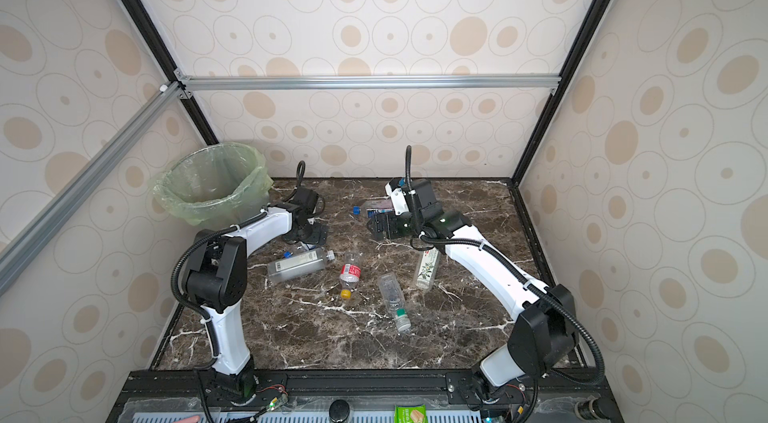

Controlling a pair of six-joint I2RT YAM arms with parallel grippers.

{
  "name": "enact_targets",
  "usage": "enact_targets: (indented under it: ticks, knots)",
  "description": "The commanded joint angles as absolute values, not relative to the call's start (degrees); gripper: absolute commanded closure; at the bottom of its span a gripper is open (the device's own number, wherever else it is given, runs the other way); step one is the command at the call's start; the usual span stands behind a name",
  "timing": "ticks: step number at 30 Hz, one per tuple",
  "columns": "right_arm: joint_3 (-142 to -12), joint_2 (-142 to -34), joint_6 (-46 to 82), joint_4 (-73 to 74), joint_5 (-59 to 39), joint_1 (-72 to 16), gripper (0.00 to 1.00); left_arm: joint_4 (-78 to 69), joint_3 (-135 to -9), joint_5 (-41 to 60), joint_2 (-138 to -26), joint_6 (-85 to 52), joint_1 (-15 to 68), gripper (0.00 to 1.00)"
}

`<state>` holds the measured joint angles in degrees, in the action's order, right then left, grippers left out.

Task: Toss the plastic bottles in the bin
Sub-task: 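Close the left gripper on the blue-label bottle's bottom and lift it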

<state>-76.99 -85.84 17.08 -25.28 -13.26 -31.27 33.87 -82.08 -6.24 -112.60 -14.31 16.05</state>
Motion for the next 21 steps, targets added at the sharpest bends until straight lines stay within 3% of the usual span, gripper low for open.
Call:
enact_targets:
  ticks: [1, 14, 21]
  knots:
    - [-76.71, -86.64, 17.01, -25.30, -14.17, -31.25, 0.00, 32.04, -82.46, -5.32, -112.88, -13.20, 15.84, 0.04]
    - [-74.89, -85.16, 18.02, -24.61, -14.13, -30.81, 0.00, 30.47, -84.90, -4.97, -116.94, -12.49, 15.29, 0.19]
    - [-74.05, -84.71, 18.79, -24.30, -14.06, -30.34, 0.00, 28.86, -87.34, -5.01, -117.36, -12.18, 15.12, 0.36]
